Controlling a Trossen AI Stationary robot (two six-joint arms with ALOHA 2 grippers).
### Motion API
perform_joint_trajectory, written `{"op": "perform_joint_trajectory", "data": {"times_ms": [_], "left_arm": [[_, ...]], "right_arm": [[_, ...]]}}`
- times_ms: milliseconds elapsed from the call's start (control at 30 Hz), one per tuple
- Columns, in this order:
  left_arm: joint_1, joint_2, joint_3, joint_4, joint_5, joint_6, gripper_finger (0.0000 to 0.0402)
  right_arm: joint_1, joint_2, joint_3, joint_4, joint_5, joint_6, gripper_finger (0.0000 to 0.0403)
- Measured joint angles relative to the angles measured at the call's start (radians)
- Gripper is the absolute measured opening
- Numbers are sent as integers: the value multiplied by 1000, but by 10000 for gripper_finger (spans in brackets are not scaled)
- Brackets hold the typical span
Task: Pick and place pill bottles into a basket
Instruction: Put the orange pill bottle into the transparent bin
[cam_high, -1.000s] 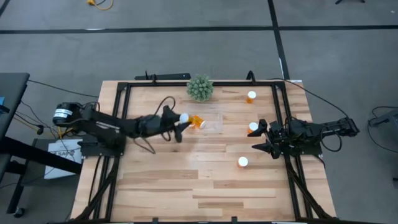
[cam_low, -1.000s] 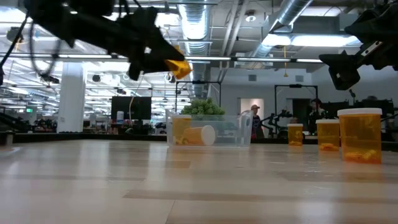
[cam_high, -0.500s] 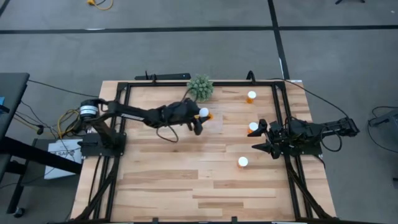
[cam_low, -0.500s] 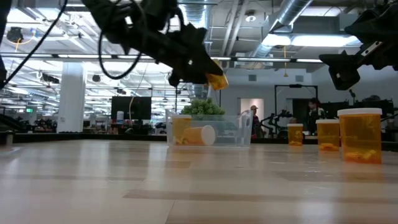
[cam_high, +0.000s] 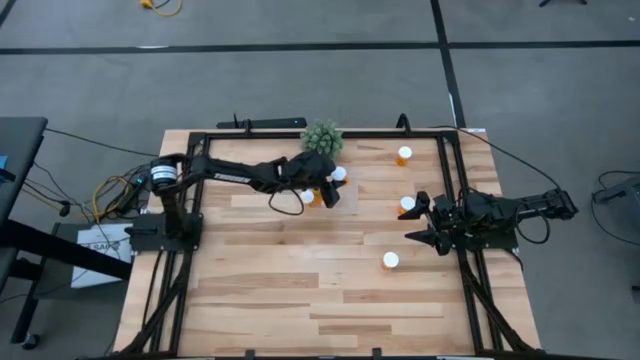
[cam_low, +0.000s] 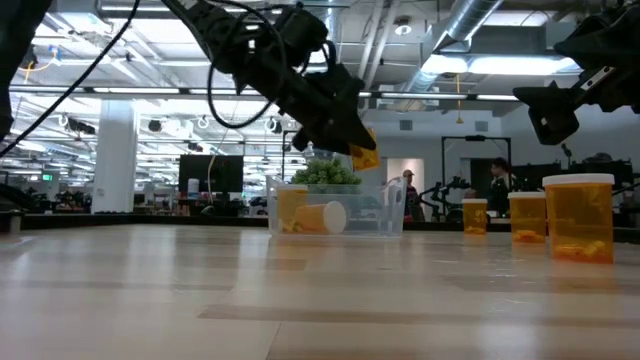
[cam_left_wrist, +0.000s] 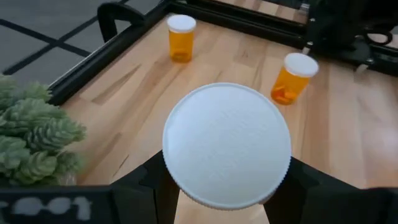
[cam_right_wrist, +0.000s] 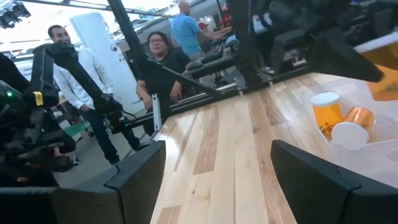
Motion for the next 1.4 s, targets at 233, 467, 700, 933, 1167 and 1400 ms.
{"op": "perform_joint_trajectory", "data": {"times_ms": [233,467,700,933,1167,1400], "left_arm": [[11,92,91,-70,42,-7,163],[22,168,172,-119,42,-3,163],[41,191,191,-156,9,-16,163],[68,191,190,-163,18,-43,165],[68,191,190,-153,54,-48,198],[68,190,189,-154,66,-50,241]], "right_arm": [[0,0,0,0,0,0,286],[0,0,0,0,0,0,286],[0,0,0,0,0,0,286],[0,0,0,0,0,0,286],[0,0,0,0,0,0,286],[0,0,0,0,0,0,286]]}}
